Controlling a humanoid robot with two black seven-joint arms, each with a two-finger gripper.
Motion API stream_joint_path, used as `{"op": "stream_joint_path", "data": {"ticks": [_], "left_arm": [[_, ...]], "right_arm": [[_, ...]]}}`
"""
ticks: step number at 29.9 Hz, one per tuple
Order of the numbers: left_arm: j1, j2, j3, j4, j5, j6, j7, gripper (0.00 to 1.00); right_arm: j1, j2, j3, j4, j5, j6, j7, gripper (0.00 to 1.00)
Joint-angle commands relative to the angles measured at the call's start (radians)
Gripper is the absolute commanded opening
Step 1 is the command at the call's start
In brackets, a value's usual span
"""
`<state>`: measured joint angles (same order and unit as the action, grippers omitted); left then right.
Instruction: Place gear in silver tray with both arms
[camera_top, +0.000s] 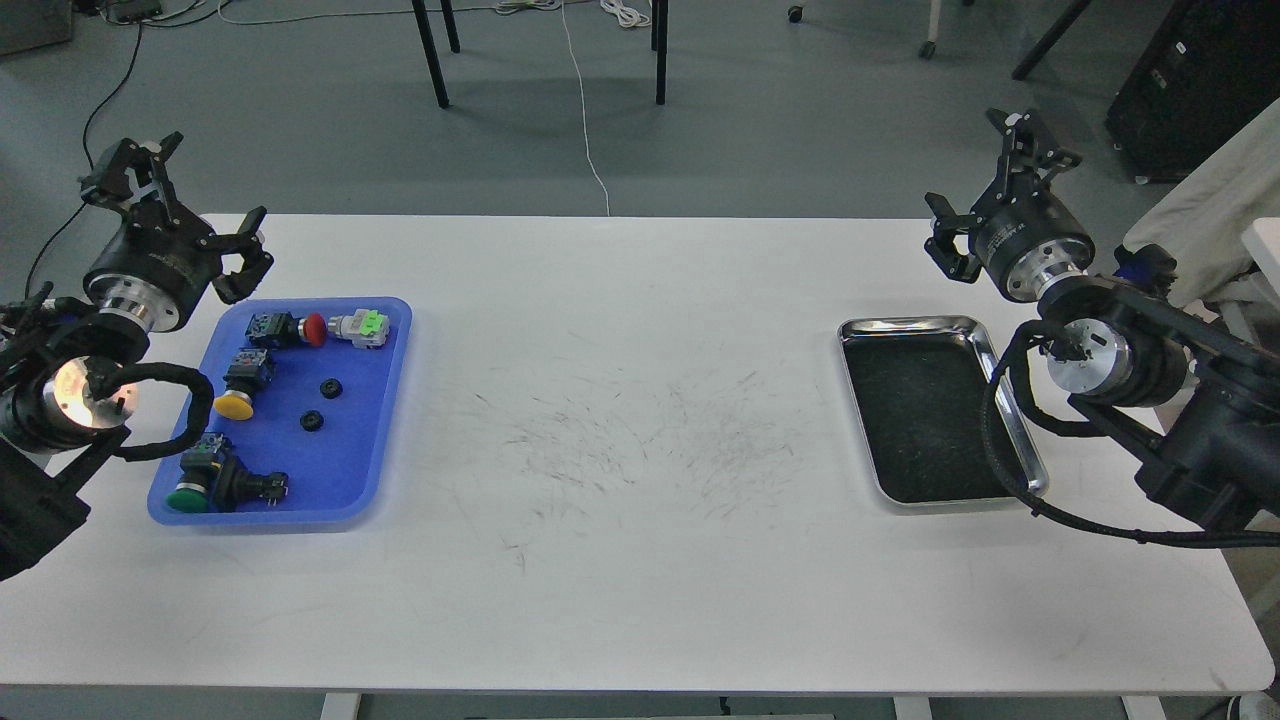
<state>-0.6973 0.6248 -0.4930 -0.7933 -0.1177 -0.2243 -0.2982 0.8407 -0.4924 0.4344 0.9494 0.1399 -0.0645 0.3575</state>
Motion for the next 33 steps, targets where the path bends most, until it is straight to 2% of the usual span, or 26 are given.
{"op": "stream_joint_path", "data": {"ticks": [1,6,11,17,24,27,31,33], "left_arm": [[-0.074,0.071,0.187,-0.023,0.081,-0.003,0.002,0.99],[-0.217,0.206,0.367,-0.115,0.133,-0.067,0.010,0.99],[-0.401,0.220,0.628,-0.119,0.358,-0.076,0.011,0.99],[-0.497,0.220,0.669,-0.123,0.464,-0.043,0.019,0.99],[-0.602,0.216,0.809,-0.127,0.469,-0.014,0.025,0.99],[-0.628,0.210,0.826,-0.136,0.469,-0.030,0.014,0.99],[-0.639,0.213,0.838,-0.159,0.467,-0.095,0.005,0.99],[-0.639,0.207,0.855,-0.156,0.478,-0.092,0.022,0.99]], "right_arm": [[-0.005,-0.003,0.001,0.002,0.000,0.002,0.000,0.99],[-0.005,-0.002,0.006,0.002,0.000,0.003,0.000,0.99],[-0.006,-0.003,0.006,0.002,0.000,0.003,0.000,0.99],[-0.008,-0.005,0.012,0.008,0.000,0.003,0.001,0.99],[-0.012,-0.012,0.015,0.011,0.000,0.003,0.001,0.99],[-0.014,-0.012,0.021,0.011,0.000,0.003,0.001,0.99],[-0.014,-0.012,0.026,0.012,0.000,0.003,0.001,0.99],[-0.014,-0.011,0.027,0.012,0.000,0.002,0.001,0.99]]}}
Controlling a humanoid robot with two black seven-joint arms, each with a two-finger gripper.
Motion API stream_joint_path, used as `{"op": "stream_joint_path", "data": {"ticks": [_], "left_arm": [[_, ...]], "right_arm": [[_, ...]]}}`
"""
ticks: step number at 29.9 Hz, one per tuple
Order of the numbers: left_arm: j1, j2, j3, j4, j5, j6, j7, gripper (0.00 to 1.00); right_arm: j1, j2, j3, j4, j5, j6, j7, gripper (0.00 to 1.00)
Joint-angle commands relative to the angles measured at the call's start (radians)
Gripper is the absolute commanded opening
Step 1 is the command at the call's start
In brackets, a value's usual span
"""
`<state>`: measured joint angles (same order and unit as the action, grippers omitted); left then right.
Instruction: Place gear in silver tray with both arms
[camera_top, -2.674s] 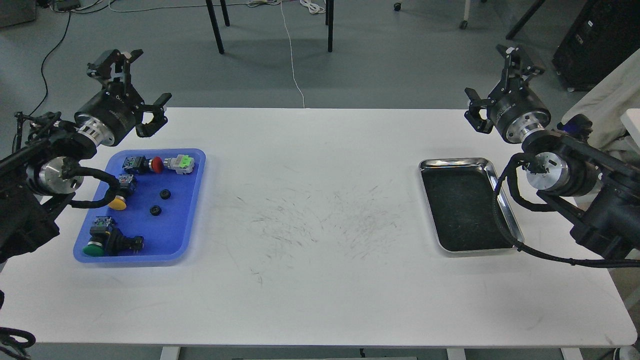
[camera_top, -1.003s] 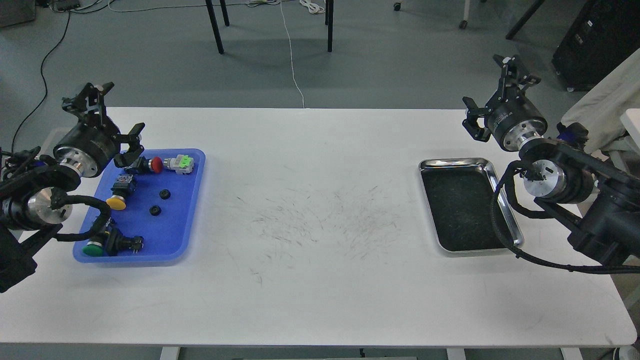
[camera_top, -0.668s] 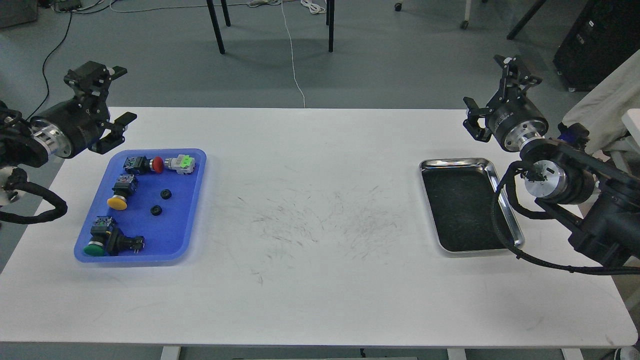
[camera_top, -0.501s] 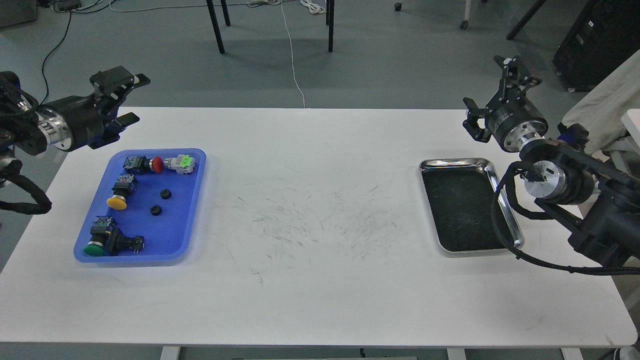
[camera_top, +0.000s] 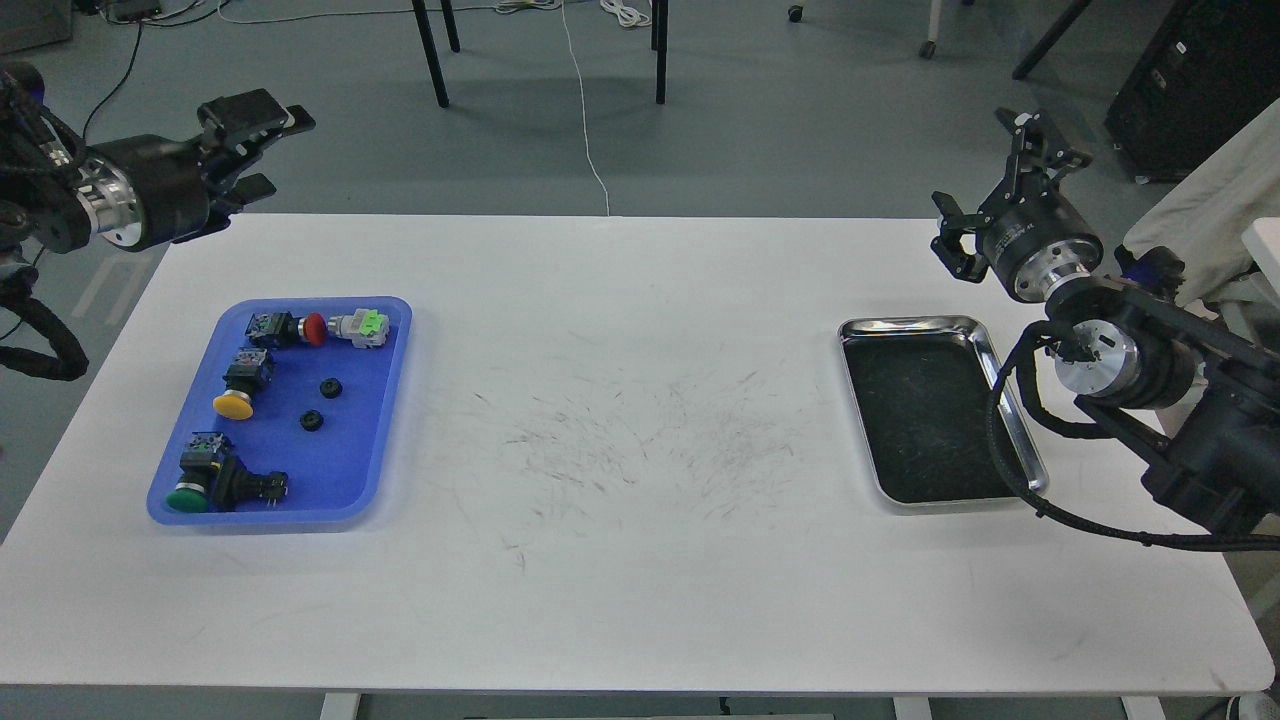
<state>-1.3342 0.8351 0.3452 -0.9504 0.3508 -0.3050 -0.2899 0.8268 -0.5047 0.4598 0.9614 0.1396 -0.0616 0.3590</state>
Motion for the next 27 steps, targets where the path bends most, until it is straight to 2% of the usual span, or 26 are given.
{"op": "stream_joint_path", "data": {"ticks": [1,4,9,12,16,20,23,27], "left_arm": [[-0.006,-0.001,0.015,-0.013,0.011,-0.006,0.000,0.99],[-0.014,-0.004,0.020,-0.005,0.010,0.029,-0.005,0.99],[-0.031,-0.008,0.078,-0.038,0.060,0.078,0.026,0.98],[-0.034,-0.013,0.097,-0.051,0.204,0.151,0.060,0.98],[-0.043,-0.013,0.139,-0.074,0.318,0.171,0.060,0.98],[-0.111,-0.008,0.184,-0.105,0.419,0.187,0.058,0.98],[-0.111,-0.027,0.228,-0.067,0.503,0.222,0.063,0.98],[-0.118,-0.054,0.212,-0.071,0.491,0.277,0.063,0.99]], "right_arm": [[-0.002,0.002,0.003,0.000,0.002,0.000,0.000,0.99],[-0.009,0.002,0.010,0.002,0.000,0.000,0.000,0.99],[-0.014,0.003,0.011,0.002,0.000,0.000,0.001,0.99],[-0.015,0.005,0.011,0.000,0.000,0.002,0.000,0.99],[-0.014,0.009,0.010,0.000,0.000,0.002,0.000,0.99],[-0.014,0.012,0.010,-0.001,0.000,0.002,0.001,0.99],[-0.015,0.014,0.010,-0.001,0.000,0.002,0.003,0.99],[-0.025,0.014,0.010,0.000,0.000,0.002,0.003,0.99]]}}
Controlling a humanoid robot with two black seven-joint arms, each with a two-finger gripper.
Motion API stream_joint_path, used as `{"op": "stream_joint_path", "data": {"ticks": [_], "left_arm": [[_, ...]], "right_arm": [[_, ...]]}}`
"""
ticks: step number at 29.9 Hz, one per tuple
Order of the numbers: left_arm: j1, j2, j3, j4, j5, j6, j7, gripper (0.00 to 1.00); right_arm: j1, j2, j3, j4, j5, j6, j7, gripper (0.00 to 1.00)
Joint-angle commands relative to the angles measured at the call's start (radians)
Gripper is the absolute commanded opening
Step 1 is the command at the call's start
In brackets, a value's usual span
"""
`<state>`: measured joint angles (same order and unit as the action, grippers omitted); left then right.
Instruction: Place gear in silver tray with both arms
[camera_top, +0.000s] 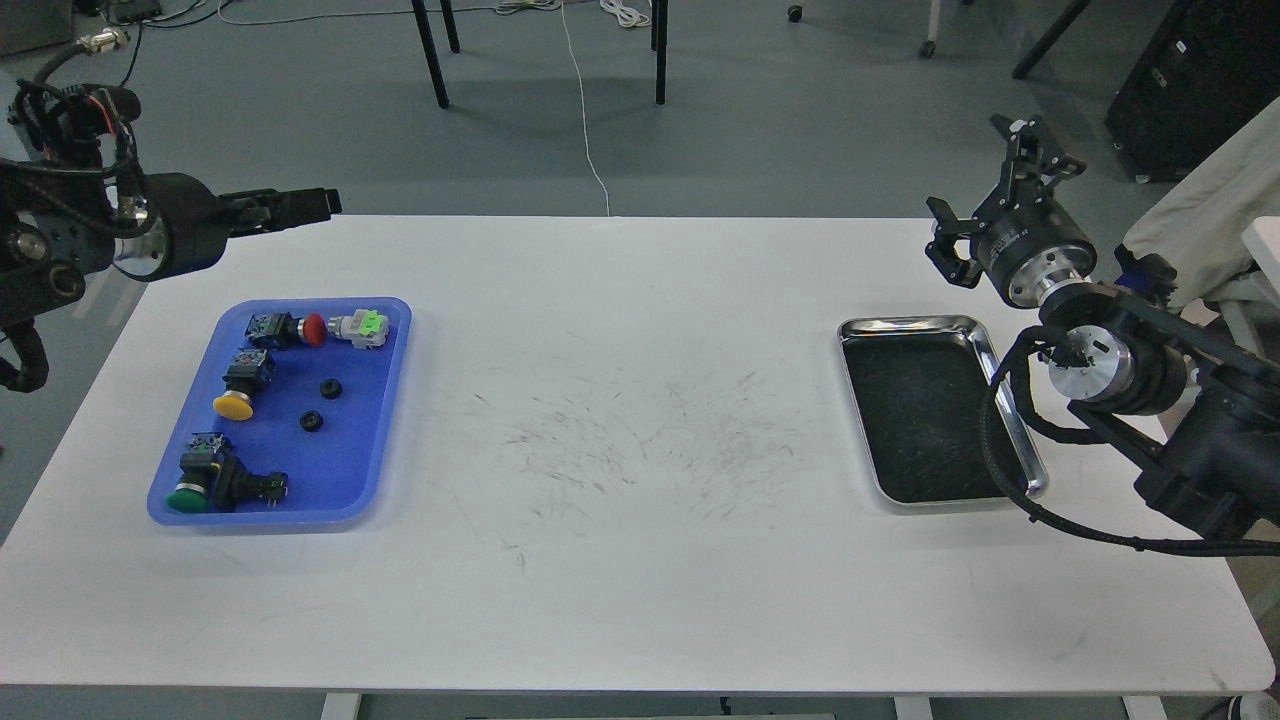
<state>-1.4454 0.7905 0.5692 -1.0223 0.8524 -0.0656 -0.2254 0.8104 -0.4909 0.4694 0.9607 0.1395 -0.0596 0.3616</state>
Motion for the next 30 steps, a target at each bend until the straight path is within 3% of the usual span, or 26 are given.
{"op": "stream_joint_path", "data": {"ticks": [1,5,8,13,16,21,26,28,30], "left_arm": [[-0.007,-0.002,-0.029,0.001,-0.050,0.041,-0.003,0.99],[0.013,0.062,-0.136,0.010,-0.330,0.029,-0.002,0.99],[0.083,0.069,-0.170,0.001,-0.490,0.065,0.006,0.99],[0.124,0.098,-0.258,-0.010,-0.666,0.329,0.119,0.99],[0.200,0.131,-0.337,-0.041,-0.820,0.441,0.121,0.99],[0.331,0.128,-0.573,-0.091,-0.868,0.547,0.118,0.98],[0.431,0.056,-0.678,-0.104,-0.836,0.554,0.115,0.99],[0.436,0.042,-0.596,-0.130,-0.797,0.554,0.118,0.99],[0.410,0.049,-0.493,-0.159,-0.709,0.500,0.118,0.99]], "right_arm": [[-0.010,0.000,0.000,0.003,0.000,0.000,0.000,0.99],[-0.011,-0.001,0.000,0.000,0.000,0.001,0.000,0.99],[-0.016,0.005,0.000,0.003,0.000,0.000,0.000,0.99],[-0.017,0.023,0.000,0.001,-0.001,-0.006,0.000,0.99],[-0.022,0.023,-0.002,0.001,-0.001,-0.006,0.000,0.99],[-0.028,0.022,-0.002,0.004,-0.001,-0.008,0.000,0.99],[-0.037,0.022,-0.002,0.006,-0.001,-0.009,0.000,0.99],[-0.039,0.022,0.000,0.006,-0.001,-0.009,0.000,0.99],[-0.039,0.022,0.000,0.004,-0.001,-0.009,0.000,0.99]]}}
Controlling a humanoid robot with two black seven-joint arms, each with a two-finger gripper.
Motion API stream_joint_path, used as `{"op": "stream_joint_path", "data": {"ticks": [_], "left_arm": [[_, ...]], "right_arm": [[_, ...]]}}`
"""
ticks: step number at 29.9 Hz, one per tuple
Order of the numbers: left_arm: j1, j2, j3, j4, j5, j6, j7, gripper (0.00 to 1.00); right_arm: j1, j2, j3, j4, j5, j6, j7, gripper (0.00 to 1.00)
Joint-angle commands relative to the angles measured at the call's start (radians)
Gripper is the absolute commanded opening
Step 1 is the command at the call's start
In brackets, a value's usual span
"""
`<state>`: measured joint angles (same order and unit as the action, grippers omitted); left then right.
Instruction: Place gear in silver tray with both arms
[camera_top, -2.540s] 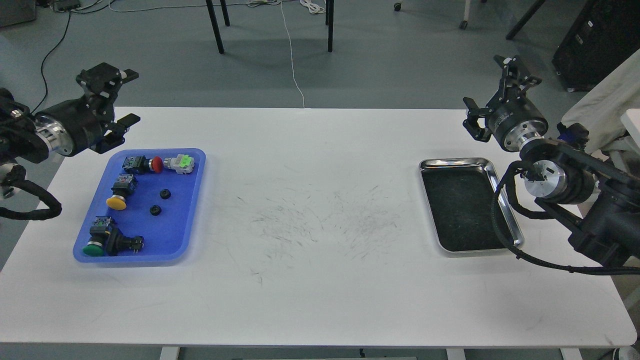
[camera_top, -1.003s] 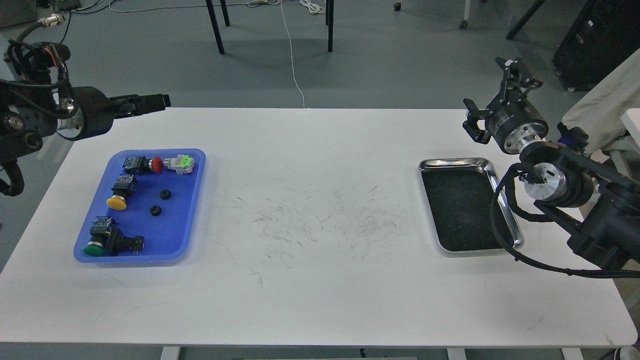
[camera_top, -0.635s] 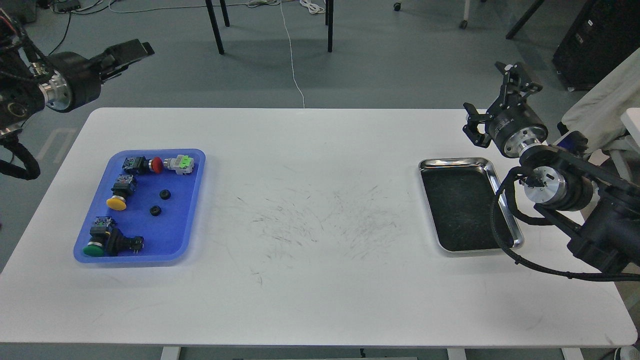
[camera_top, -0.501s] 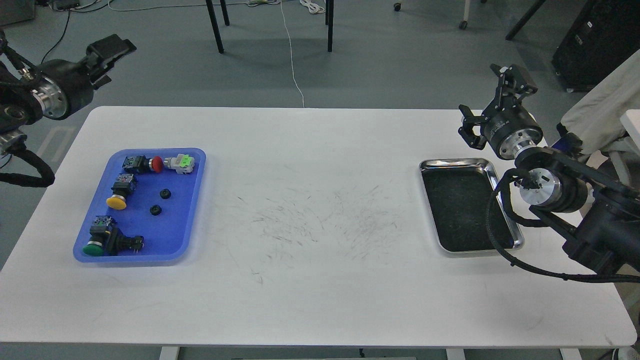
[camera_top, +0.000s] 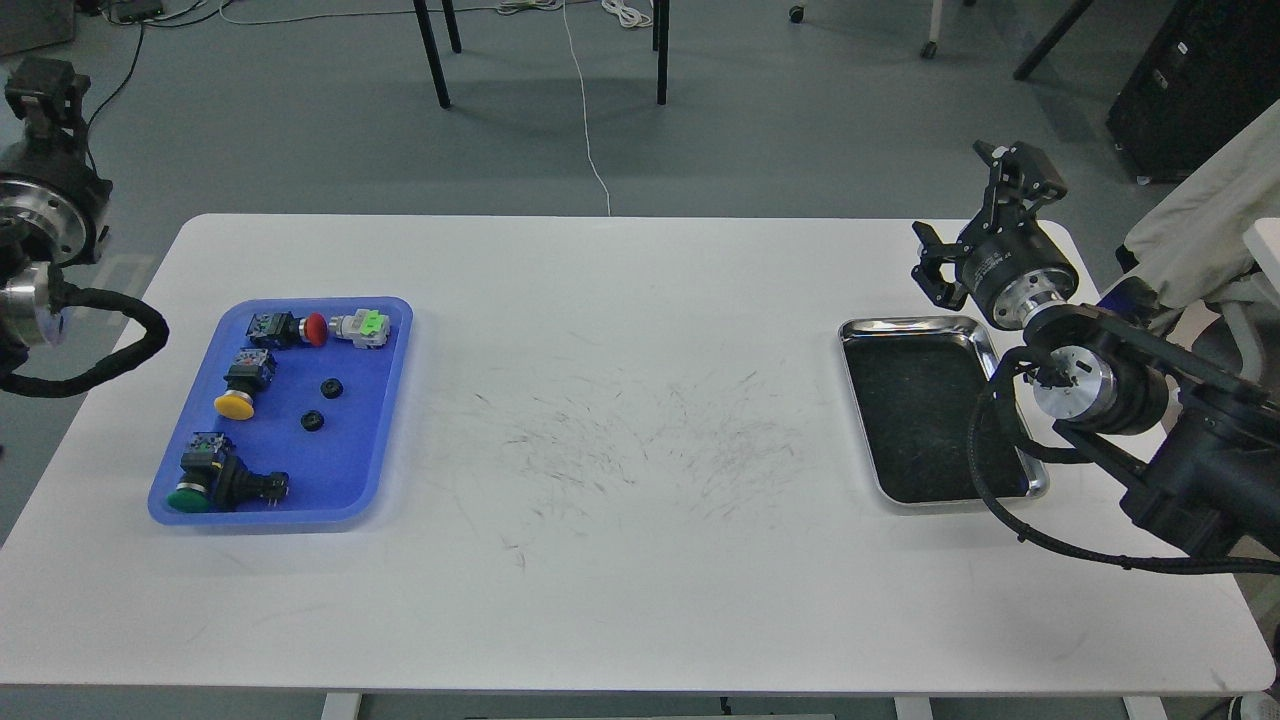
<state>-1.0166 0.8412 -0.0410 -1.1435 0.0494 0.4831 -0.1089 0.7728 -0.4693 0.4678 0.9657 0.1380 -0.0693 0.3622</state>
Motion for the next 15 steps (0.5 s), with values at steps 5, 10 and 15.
{"op": "stream_joint_path", "data": {"ticks": [5,10,15], "left_arm": [[-0.124,0.059,0.277,-0.130,0.239,-0.126,0.012,0.99],[-0.265,0.038,0.551,-0.122,0.331,-0.176,0.003,0.99],[-0.344,0.006,0.737,-0.096,0.547,-0.181,-0.003,0.99]], "right_arm": [[-0.001,0.001,0.002,-0.002,0.000,0.002,0.000,0.99],[-0.001,0.003,0.008,-0.001,0.000,0.002,0.000,0.99],[-0.001,0.000,0.008,-0.001,0.000,0.005,0.000,0.99]]}}
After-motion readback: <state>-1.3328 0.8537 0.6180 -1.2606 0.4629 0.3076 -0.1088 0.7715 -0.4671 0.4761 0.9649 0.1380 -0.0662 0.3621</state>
